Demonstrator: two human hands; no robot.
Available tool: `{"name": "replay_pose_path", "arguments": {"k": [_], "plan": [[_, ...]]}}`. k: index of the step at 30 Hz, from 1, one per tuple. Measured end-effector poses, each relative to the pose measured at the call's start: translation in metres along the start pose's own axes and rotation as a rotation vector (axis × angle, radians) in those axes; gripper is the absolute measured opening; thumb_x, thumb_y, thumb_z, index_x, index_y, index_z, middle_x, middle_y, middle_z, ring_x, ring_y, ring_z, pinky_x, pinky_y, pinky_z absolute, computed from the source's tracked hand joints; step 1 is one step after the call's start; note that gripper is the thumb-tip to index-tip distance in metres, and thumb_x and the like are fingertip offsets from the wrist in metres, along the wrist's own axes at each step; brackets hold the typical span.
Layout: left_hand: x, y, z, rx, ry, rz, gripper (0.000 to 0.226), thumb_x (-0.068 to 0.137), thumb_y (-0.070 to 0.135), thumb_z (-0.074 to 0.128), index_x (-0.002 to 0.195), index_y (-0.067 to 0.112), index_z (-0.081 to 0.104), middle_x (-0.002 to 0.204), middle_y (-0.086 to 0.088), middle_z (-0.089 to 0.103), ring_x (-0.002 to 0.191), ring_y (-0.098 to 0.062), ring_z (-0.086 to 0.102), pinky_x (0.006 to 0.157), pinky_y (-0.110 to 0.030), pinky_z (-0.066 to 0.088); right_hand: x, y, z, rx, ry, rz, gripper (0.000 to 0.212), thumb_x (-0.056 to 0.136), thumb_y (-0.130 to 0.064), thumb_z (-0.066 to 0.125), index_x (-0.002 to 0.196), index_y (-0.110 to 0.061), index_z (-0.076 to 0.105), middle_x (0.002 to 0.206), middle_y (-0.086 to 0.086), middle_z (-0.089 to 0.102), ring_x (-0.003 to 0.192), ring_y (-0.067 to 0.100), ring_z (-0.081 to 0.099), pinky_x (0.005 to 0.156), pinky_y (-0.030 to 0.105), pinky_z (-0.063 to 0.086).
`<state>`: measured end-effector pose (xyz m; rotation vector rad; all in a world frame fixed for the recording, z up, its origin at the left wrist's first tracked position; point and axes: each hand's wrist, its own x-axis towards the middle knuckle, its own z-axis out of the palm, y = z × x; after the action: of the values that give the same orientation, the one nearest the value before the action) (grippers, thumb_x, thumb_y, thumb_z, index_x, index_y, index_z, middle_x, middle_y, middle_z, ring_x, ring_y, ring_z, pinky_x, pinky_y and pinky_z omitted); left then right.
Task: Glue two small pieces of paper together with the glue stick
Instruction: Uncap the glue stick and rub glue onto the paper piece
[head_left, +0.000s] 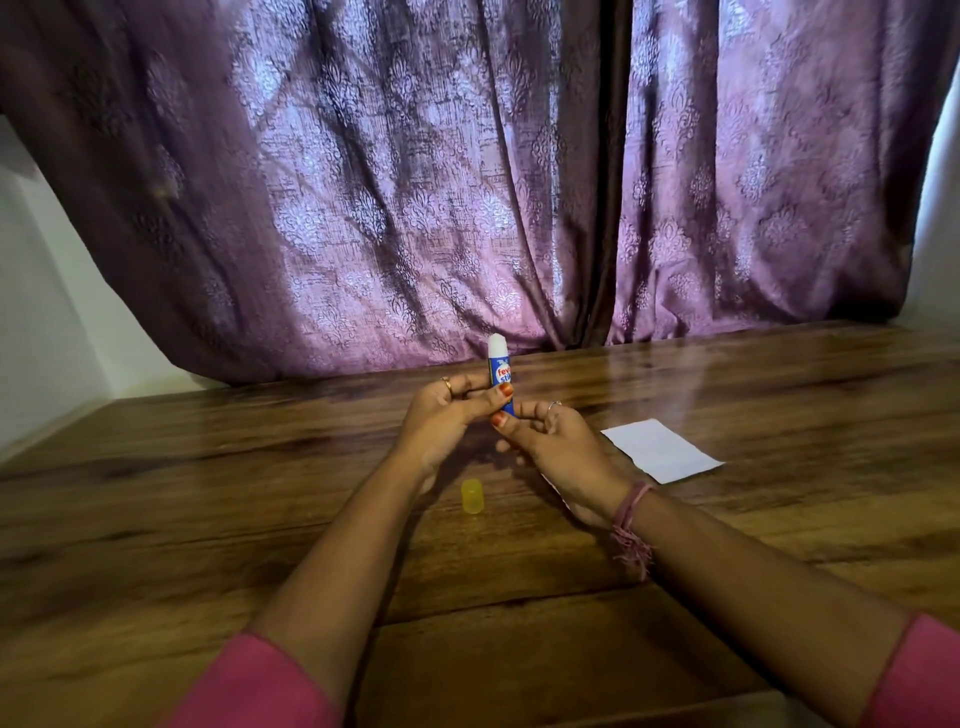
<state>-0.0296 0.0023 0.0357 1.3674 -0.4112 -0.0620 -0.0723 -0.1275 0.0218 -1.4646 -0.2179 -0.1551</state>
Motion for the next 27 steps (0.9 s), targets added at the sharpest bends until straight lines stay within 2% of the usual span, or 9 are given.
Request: {"name": "replay_pose_path", "arguments": {"k": [2, 5, 8, 13, 15, 18, 21, 25, 27], "plan": [[0.000, -0.001, 0.000, -0.039, -0.005, -0.015, 0.015, 0.070, 0.017, 0.078, 0.085, 0.014, 0.073, 0.075, -0.014, 0.070, 0.055, -0.023, 0.058, 0.062, -0.036, 0.045, 0.000, 0.000, 0.001, -0.008, -0.025, -0.008, 0.017, 0.095, -0.011, 0.055, 0.105, 0.001, 0.063, 0.071, 0.005, 0.063, 0.046, 0.001, 0.057, 0.042, 0.012, 0.042], [-0.001, -0.001, 0.001, -0.089, -0.036, -0.018, 0.006, 0.078, 0.010, 0.072, 0.083, 0.012, 0.071, 0.070, -0.014, 0.066, 0.050, -0.020, 0.050, 0.056, -0.032, 0.041, 0.001, 0.001, 0.003, -0.014, -0.061, -0.028, 0.015, 0.098, -0.010, 0.049, 0.091, -0.008, 0.061, 0.076, 0.003, 0.063, 0.048, -0.002, 0.058, 0.044, 0.012, 0.043], [-0.001, 0.000, 0.001, -0.116, -0.050, -0.023, 0.005, 0.080, 0.009, 0.070, 0.085, 0.009, 0.069, 0.073, -0.018, 0.063, 0.054, -0.021, 0.047, 0.054, -0.033, 0.040, 0.001, 0.000, 0.003, -0.017, -0.077, -0.022, 0.018, 0.100, -0.012, 0.045, 0.088, -0.013, 0.060, 0.082, 0.001, 0.065, 0.057, -0.001, 0.061, 0.050, 0.016, 0.042], [-0.001, 0.000, -0.001, -0.063, -0.028, -0.022, 0.004, 0.081, 0.010, 0.070, 0.084, 0.012, 0.071, 0.074, -0.015, 0.064, 0.059, -0.024, 0.052, 0.059, -0.037, 0.046, 0.000, -0.001, 0.002, -0.003, -0.090, 0.013, 0.017, 0.100, -0.013, 0.046, 0.091, -0.012, 0.061, 0.082, 0.004, 0.064, 0.057, 0.001, 0.055, 0.052, 0.016, 0.040], [0.000, 0.001, -0.002, -0.041, -0.011, -0.024, 0.005, 0.079, 0.012, 0.072, 0.083, 0.015, 0.073, 0.076, -0.013, 0.067, 0.061, -0.025, 0.058, 0.066, -0.043, 0.051, -0.001, -0.002, 0.001, -0.022, -0.085, 0.026, 0.016, 0.099, -0.016, 0.048, 0.098, -0.009, 0.063, 0.083, 0.005, 0.065, 0.058, 0.005, 0.050, 0.053, 0.019, 0.039], [0.001, 0.001, -0.004, -0.011, 0.004, -0.021, 0.010, 0.076, 0.015, 0.074, 0.086, 0.016, 0.073, 0.083, -0.015, 0.069, 0.067, -0.027, 0.062, 0.076, -0.055, 0.049, -0.001, -0.005, -0.001, -0.013, -0.065, 0.023, 0.020, 0.097, -0.014, 0.053, 0.108, -0.004, 0.064, 0.086, 0.008, 0.065, 0.059, 0.007, 0.049, 0.054, 0.019, 0.040], [0.000, 0.002, -0.003, -0.009, 0.003, -0.020, 0.016, 0.073, 0.018, 0.076, 0.089, 0.015, 0.073, 0.090, -0.018, 0.071, 0.073, -0.030, 0.064, 0.073, -0.047, 0.051, -0.002, -0.008, -0.001, 0.080, -0.061, 0.031, 0.026, 0.093, -0.008, 0.058, 0.116, 0.002, 0.059, 0.084, 0.008, 0.065, 0.057, 0.004, 0.056, 0.050, 0.014, 0.045], [-0.003, 0.002, 0.001, -0.003, -0.013, -0.018, 0.017, 0.078, 0.017, 0.073, 0.094, 0.015, 0.073, 0.088, -0.017, 0.072, 0.074, -0.029, 0.065, 0.071, -0.044, 0.049, 0.002, -0.015, -0.005, 0.305, -0.019, 0.076, 0.022, 0.092, -0.002, 0.056, 0.113, -0.005, 0.054, 0.090, 0.007, 0.067, 0.077, 0.011, 0.065, 0.068, 0.021, 0.056], [-0.005, 0.003, 0.003, 0.041, -0.022, -0.024, 0.020, 0.079, 0.022, 0.073, 0.099, 0.016, 0.072, 0.088, -0.016, 0.072, 0.075, -0.030, 0.062, 0.070, -0.044, 0.045, 0.003, -0.017, -0.008, 0.350, -0.017, 0.070, 0.015, 0.093, -0.002, 0.051, 0.106, -0.009, 0.056, 0.090, 0.007, 0.067, 0.079, 0.012, 0.065, 0.073, 0.026, 0.057]]}}
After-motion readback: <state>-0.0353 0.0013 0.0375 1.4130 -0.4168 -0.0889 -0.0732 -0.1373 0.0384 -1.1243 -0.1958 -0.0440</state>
